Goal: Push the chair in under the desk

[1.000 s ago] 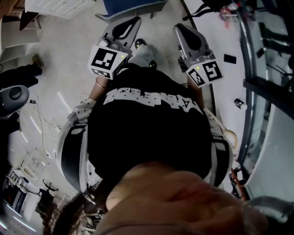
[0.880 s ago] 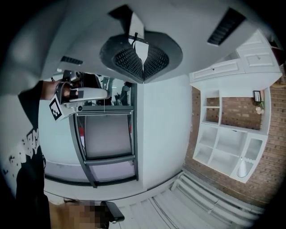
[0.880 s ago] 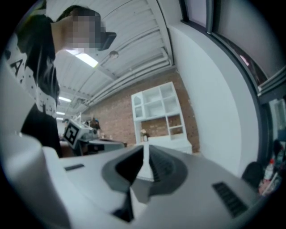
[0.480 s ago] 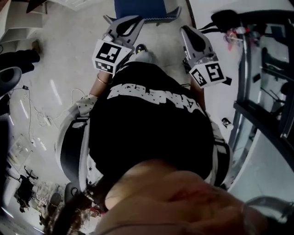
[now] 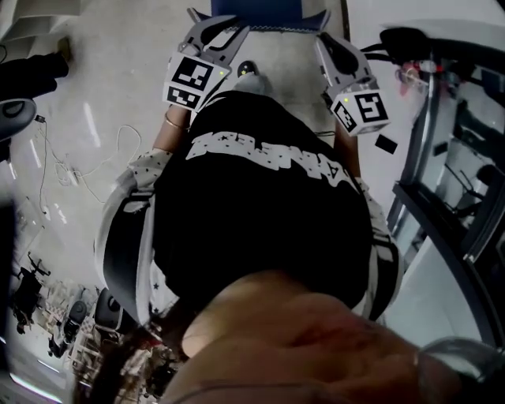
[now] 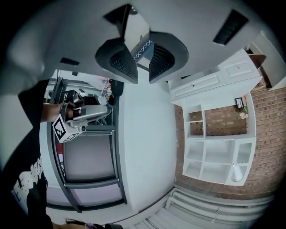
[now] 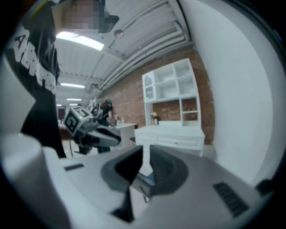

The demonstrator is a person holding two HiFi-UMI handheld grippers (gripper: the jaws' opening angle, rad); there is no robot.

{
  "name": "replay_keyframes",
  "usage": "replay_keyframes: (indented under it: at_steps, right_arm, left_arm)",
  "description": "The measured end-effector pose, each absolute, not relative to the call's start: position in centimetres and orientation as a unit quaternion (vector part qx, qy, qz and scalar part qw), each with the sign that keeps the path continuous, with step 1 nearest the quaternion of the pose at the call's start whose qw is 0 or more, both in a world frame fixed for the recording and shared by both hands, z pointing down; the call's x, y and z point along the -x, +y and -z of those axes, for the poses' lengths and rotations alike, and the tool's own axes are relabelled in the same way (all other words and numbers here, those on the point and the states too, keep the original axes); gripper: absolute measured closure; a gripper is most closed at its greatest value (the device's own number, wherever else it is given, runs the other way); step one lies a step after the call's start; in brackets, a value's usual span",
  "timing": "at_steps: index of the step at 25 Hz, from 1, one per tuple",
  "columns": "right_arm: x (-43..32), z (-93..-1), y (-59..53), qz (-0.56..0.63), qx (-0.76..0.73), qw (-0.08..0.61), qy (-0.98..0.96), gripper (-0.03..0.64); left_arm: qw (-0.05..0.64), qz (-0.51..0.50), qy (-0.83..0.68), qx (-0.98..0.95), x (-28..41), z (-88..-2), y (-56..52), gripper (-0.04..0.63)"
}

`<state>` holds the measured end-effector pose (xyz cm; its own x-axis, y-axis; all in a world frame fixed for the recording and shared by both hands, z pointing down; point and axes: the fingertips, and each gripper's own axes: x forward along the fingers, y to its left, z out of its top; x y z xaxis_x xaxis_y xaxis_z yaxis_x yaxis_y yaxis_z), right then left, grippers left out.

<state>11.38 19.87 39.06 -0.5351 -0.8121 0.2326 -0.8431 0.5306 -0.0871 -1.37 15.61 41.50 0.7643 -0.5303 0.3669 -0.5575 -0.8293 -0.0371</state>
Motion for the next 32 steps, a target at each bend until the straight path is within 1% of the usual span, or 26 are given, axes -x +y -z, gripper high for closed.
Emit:
replay_keyframes:
  at_steps: [2, 4, 5, 7, 11, 13, 16, 20, 24, 26, 28, 32]
  right_arm:
    - [-11.1, -40.1, 19.2, -0.097, -0.465, 0.099, -0.875, 0.554]
    - [-10.8, -41.3, 18.7, -0.099, -0.452, 0.123, -0.878, 0.506]
    - [-10.7, -41.9, 18.5, -0.098, -0.445, 0.138, -0.879, 0.503]
    - [-10.5, -43.1, 18.0, -0.091, -0.431, 0.167, -0.882, 0.499]
    - [-10.7, -45.2, 17.1, -0.091, -0.414, 0.215, -0.88, 0.483]
    - [-10.5, -46.1, 16.7, -0.099, -0.404, 0.233, -0.879, 0.464]
    - [-10.4, -47.5, 16.4, -0.111, -0.391, 0.251, -0.879, 0.454]
    - [-10.1, -49.4, 15.8, -0.115, -0.37, 0.291, -0.875, 0.437]
    - [-9.9, -51.8, 15.8, -0.086, -0.333, 0.364, -0.866, 0.41]
    - [-10.1, -52.9, 15.9, -0.072, -0.319, 0.396, -0.858, 0.408]
    - [-10.1, -53.7, 15.8, -0.061, -0.307, 0.415, -0.854, 0.407]
    - [-9.9, -55.0, 15.6, -0.053, -0.282, 0.437, -0.853, 0.407]
  left_arm:
    - [0.035, -0.205, -0.291, -0.934, 1.6, -42.8, 15.2, 0.486]
    - [0.027, -0.225, -0.295, -0.928, 1.9, -44.0, 14.9, 0.485]
    - [0.021, -0.239, -0.295, -0.925, 2.1, -44.6, 14.7, 0.483]
    - [0.009, -0.269, -0.291, -0.918, 2.2, -46.2, 14.4, 0.458]
    - [0.017, -0.3, -0.278, -0.912, 2.0, -48.7, 13.7, 0.426]
    - [0.014, -0.32, -0.269, -0.908, 2.3, -49.5, 13.5, 0.406]
    - [0.006, -0.358, -0.248, -0.9, 2.3, -51.3, 13.6, 0.389]
    - [0.01, -0.389, -0.23, -0.892, 2.3, -53.2, 13.4, 0.376]
    - [-0.013, -0.426, -0.217, -0.878, 2.5, -54.7, 13.0, 0.364]
    - [-0.012, -0.429, -0.206, -0.879, 2.3, -55.1, 13.1, 0.356]
    - [-0.006, -0.43, -0.19, -0.883, 1.9, -55.5, 13.5, 0.35]
    - [-0.018, -0.447, -0.175, -0.877, 1.6, -56.2, 13.7, 0.35]
